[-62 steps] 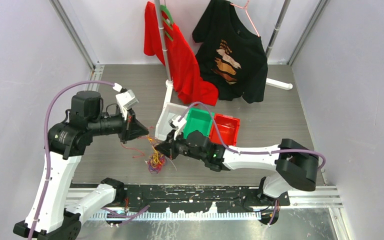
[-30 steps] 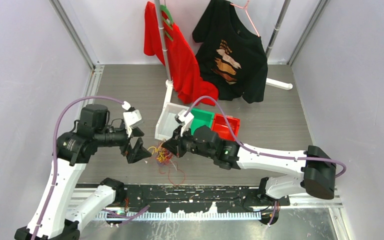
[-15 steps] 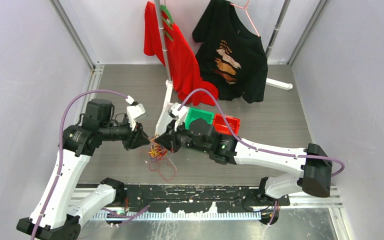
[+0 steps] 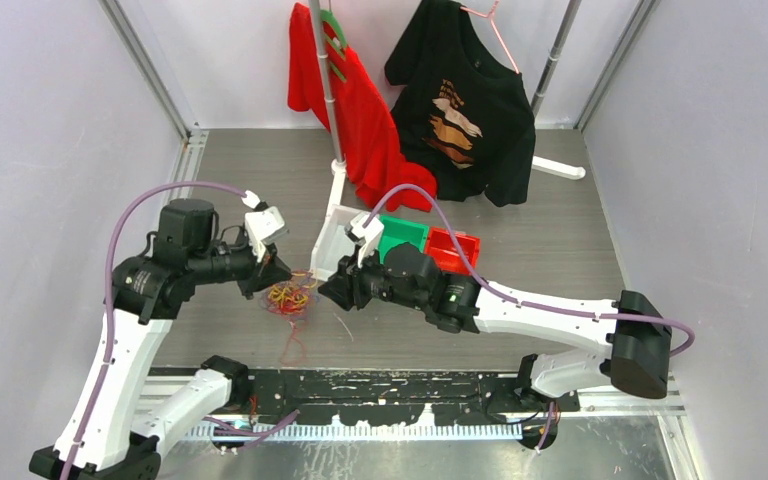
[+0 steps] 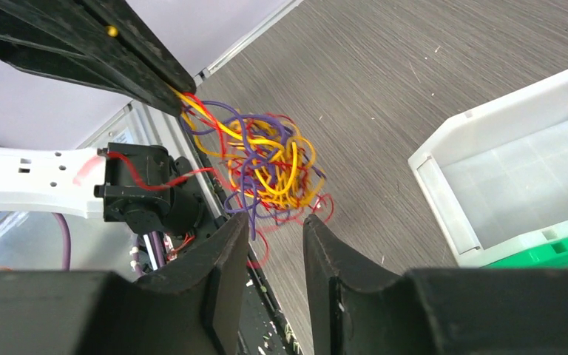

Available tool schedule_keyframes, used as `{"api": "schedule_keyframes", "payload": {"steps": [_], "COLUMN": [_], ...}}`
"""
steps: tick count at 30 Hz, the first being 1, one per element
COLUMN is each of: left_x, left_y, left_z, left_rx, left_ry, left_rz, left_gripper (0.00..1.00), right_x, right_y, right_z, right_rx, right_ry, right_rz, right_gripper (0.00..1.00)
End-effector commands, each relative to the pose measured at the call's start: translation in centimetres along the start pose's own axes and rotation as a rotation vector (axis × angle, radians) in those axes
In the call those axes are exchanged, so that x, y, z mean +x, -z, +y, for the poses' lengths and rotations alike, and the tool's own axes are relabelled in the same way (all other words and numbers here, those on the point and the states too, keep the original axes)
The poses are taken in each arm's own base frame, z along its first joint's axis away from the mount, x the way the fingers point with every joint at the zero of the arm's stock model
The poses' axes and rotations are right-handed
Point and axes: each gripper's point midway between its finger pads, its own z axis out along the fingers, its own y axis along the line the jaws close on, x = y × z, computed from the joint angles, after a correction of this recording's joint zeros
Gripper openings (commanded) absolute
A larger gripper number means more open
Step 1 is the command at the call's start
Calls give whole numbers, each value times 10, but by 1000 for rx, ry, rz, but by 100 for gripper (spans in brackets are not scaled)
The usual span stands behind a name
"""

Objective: Untangle the cables
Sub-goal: Untie the cable.

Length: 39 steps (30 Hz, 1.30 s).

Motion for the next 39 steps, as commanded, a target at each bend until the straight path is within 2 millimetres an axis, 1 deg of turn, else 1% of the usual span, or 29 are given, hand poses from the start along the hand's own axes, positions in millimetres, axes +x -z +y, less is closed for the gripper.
{"api": "schedule_keyframes", "payload": {"steps": [1, 3, 7, 10, 14, 19, 21, 25, 27, 30, 33, 34, 35, 37, 39], "left_x": [-24, -25, -28, -31, -39, -50, -53, -57, -58, -55, -53, -53, -54, -56, -57], "left_y": [12, 13, 15, 18, 23, 28, 29, 33, 33, 33, 34, 34, 35, 37, 39], "left_z": [-9, -10, -11, -14, -20, -29, -30, -32, -31, -28, -26, -26, -26, -25, -22], "left_rx": [20, 21, 18, 24, 44, 80, 82, 84, 81, 58, 41, 37, 35, 26, 6], "left_ry": [-38, -37, -34, -30, -23, -4, 2, 2, 1, -9, -29, -33, -35, -47, -65], "left_rz": [-79, -85, -92, -103, -124, -154, -162, -173, -174, -166, -162, -163, -163, -167, -167], "left_gripper": [0, 0, 0, 0, 0, 0, 0, 0, 0, 0, 0, 0, 0, 0, 0], "right_x": [-31, -32, -36, -39, -42, -45, -43, -46, -44, -40, -33, -32, -30, -27, -23], "right_y": [6, 5, 4, 3, -5, -20, -28, -39, -44, -49, -50, -50, -50, -48, -43], "right_z": [10, 13, 19, 25, 18, 12, 11, 9, 13, 15, 13, 13, 12, 9, 1], "right_rx": [-31, -43, -77, -107, -68, -39, -40, -44, -64, -75, -74, -72, -70, -58, -23], "right_ry": [-6, -8, -20, -25, -25, -42, -59, -111, -124, -140, -154, -157, -159, -161, -157], "right_rz": [-102, -105, -126, -145, -163, -193, -204, -255, -258, -245, -233, -231, -226, -222, -217], "right_gripper": [41, 45, 58, 63, 63, 62, 63, 63, 63, 56, 50, 46, 41, 27, 14]}}
